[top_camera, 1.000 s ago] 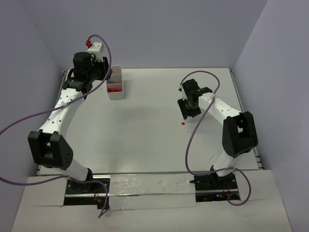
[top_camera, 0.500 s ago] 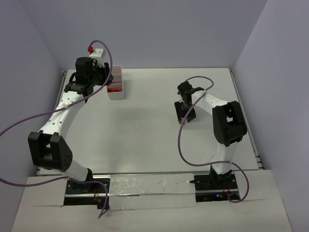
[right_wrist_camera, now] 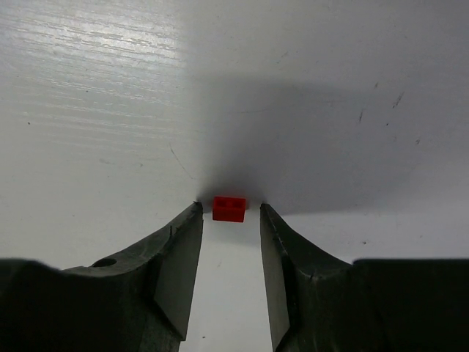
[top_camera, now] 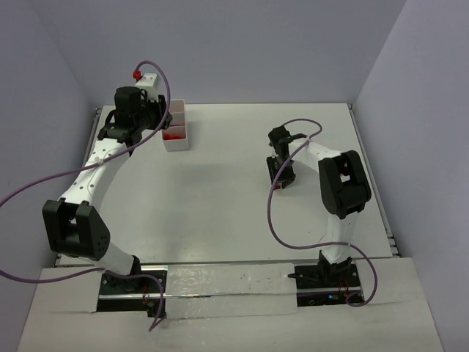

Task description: Sort the legos into containers by color

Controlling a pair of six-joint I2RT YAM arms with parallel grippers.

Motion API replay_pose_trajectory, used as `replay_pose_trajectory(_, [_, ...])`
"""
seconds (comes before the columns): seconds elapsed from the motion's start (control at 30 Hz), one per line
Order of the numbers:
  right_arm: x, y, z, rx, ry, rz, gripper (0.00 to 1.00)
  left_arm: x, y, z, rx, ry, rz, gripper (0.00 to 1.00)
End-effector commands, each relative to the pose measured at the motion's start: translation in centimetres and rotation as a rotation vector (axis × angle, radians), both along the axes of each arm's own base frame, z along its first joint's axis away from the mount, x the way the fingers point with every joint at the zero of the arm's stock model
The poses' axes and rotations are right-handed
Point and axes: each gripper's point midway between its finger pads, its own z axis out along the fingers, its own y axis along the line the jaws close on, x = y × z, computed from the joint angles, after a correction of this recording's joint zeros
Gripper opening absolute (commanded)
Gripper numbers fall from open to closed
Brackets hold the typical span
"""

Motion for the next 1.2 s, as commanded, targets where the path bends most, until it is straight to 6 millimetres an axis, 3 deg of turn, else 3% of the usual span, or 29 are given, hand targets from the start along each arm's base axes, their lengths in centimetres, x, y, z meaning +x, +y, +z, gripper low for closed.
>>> replay_pose_trajectory(0.0, [1.3,0.8,-0.1,0.023,-0.030,0.000,0.40,0.1,-0.1,1.5,-0.016,-0.041,0.000,0.43])
replay_pose_trajectory(0.2, [1.0,1.0,0.1,0.041,-0.017,0.010,0.23,-0.1,-0.2,1.4,-0.019,-0.034,-0.011,0.45])
replay_pose_trajectory(0.23, [1.0,1.3,0.4,0.057,-0.020,0.015,0.14,-0.3,-0.5,1.2,-0.022,-0.028,-0.029,0.47])
replay_pose_trajectory(0.33, [1.1,2.4,2.3,0.129,-0.039,0.028,0.02,-1.0,-1.0,1.3,-0.041,-0.036,-0.077,0.59])
replay_pose_trajectory(0.47, [1.5,5.8,7.4,0.343,-0.090,0.065,0.00,-3.8,-3.1,2.5,-0.097,-0.092,-0.260,0.70])
replay_pose_trajectory(0.57, [1.4,9.9,13.6,0.631,-0.115,0.123,0.00,-6.2,-5.5,2.6,-0.153,-0.070,-0.442,0.81])
replay_pose_trajectory(0.67, [0.0,13.6,19.4,0.942,-0.068,0.193,0.00,-9.3,-7.8,1.9,-0.214,-0.047,-0.619,0.83])
replay_pose_trajectory(0.73, [-0.7,15.1,22.4,1.101,-0.020,0.226,0.00,-11.0,-9.0,1.7,-0.226,-0.050,-0.693,0.82])
replay_pose_trajectory(0.83, [-1.7,16.1,24.9,1.266,0.063,0.256,0.00,-12.8,-10.0,1.4,-0.254,-0.043,-0.773,0.79])
replay_pose_trajectory(0.97, [-3.1,16.7,26.8,1.409,0.174,0.248,0.00,-14.4,-11.7,1.0,-0.256,-0.043,-0.840,0.77])
replay_pose_trajectory(1.0, [-2.8,16.9,28.0,1.450,0.093,0.324,0.00,-14.6,-12.1,1.0,-0.262,-0.041,-0.851,0.76])
replay_pose_trajectory(1.07, [-3.6,16.9,28.0,1.502,0.225,0.211,0.00,-15.3,-13.2,1.0,-0.272,-0.045,-0.886,0.73])
replay_pose_trajectory(1.1, [-3.8,16.9,29.2,1.543,0.218,0.220,0.00,-15.4,-13.6,1.0,-0.273,-0.046,-0.893,0.73])
replay_pose_trajectory(1.17, [-3.8,16.9,28.9,1.558,0.223,0.220,0.00,-15.7,-14.6,1.2,-0.266,-0.053,-0.917,0.70])
